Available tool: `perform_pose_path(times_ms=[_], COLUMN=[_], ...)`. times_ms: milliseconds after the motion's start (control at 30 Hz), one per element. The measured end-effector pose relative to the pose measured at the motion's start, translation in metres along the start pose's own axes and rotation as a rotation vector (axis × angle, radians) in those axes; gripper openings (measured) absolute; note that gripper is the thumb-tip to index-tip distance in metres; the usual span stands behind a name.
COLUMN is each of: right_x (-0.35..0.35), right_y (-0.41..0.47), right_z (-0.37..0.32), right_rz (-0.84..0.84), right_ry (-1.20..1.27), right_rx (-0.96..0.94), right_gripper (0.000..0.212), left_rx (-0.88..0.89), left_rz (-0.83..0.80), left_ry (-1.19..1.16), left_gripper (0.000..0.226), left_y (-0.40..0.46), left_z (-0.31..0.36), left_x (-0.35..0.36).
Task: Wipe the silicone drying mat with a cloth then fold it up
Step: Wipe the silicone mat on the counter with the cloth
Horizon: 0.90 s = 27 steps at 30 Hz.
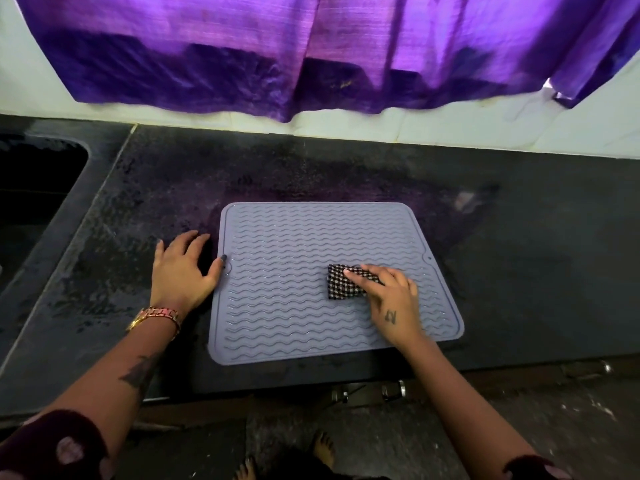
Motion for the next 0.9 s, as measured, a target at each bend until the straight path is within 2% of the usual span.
perform_pose_path(times_ms=[100, 233, 367, 533, 800, 900], right_x=[-0.008, -0.005, -0.01, -0.017, -0.024, -0.021], right_y=[-0.008, -0.049, -0.036, -0.071, -0.082, -0.102], right_z=[0.001, 0.001, -0.001, 0.006, 0.013, 0.026], right_rz=[0.01, 0.075, 0.011, 0.124, 0.171, 0.209], right_ry=[0.053, 0.003, 0.015, -0.01, -0.014, -0.067], right_rx=[-0.023, -0.109, -0.085, -0.165, -0.194, -0.207], right_gripper=[0.051, 0.051, 0.05, 0.047, 0.046, 0.052], left_rx=[-0.016, -0.009, -0.006, -0.016, 0.01, 0.042], left_rz=[0.007, -0.016, -0.036, -0.046, -0.042, -0.043], left_ry=[-0.003, 0.006, 0.028, 0.03, 0.023, 0.04], left_gripper=[0.071, 0.077, 0.083, 0.092, 0.09, 0.088], left_y=[-0.001, -0.001, -0.002, -0.004, -0.009, -0.007], left_z=[-0.001, 0.0, 0.003, 0.003, 0.007, 0.011], left_x=[-0.002, 0.0, 0.0, -0.001, 0.0, -0.003])
Point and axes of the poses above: each hand's wrist, its own y-axis towards the middle knuckle, its own x-axis out of the palm, z = x × y, the point moved 7 cm from there along y, towards the middle knuckle, and after that the axes turned 10 degrees about x, right-handed, at the moved point
